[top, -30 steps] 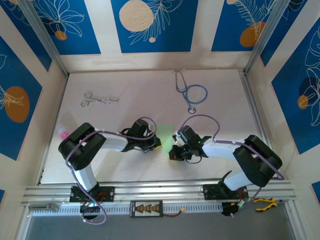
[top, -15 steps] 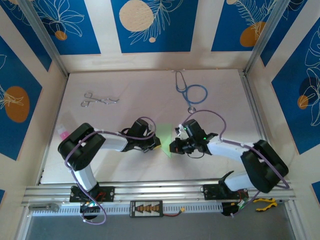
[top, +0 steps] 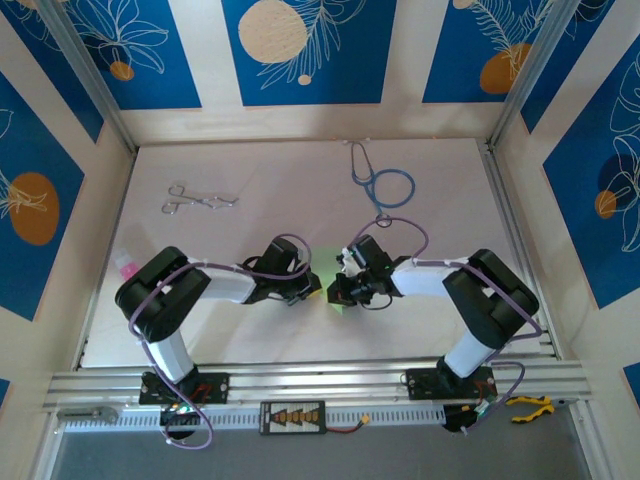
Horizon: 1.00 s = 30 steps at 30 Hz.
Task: Fold a paper plane with a square sheet of paper (pick it up from the middle)
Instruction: Third fold the triangle at the center of the table.
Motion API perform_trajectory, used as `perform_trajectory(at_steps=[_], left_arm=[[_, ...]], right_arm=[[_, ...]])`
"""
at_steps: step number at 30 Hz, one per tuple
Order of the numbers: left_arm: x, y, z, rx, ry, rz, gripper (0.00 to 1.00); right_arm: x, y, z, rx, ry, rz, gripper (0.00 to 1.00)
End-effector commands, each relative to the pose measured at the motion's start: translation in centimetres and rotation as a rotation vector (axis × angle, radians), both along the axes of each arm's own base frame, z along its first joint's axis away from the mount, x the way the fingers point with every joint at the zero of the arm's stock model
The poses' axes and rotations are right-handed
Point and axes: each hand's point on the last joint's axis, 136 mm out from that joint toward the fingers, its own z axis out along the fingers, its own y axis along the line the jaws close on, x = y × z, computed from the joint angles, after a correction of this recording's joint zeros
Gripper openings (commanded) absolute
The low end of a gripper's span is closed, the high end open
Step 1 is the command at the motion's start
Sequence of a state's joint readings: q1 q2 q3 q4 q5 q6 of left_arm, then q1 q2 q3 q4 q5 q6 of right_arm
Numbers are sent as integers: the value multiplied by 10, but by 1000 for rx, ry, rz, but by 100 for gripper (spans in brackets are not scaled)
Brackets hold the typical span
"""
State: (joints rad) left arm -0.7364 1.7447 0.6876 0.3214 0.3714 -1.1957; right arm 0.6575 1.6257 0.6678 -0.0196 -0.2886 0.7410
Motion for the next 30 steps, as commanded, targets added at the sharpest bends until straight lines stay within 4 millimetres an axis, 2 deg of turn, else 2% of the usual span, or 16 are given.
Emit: perform_trajectory(at_steps=[1, 4, 7, 9, 16, 22, 30], left_arm=[[0, 5, -2, 49, -20, -11, 0], [5, -2, 15, 28, -80, -47, 0], [9, -6, 29, 13, -132, -71, 4], [9, -10, 31, 4, -138, -84, 4], [2, -18, 9, -1, -88, -104, 3], [5, 7, -18, 91, -33, -43, 0], [29, 46, -26, 115, -32, -1, 0]], right_arm=[[-9, -16, -19, -77, 60, 2, 0], [-16, -26, -28, -83, 97, 9, 0], [-19, -24, -24, -54, 99, 31, 0], [-17, -23, -21, -52, 94, 33, 0], [-13, -20, -21, -45, 112, 31, 0], [-17, -25, -27, -69, 127, 29, 0], [-22, -29, -32, -79, 140, 30, 0]])
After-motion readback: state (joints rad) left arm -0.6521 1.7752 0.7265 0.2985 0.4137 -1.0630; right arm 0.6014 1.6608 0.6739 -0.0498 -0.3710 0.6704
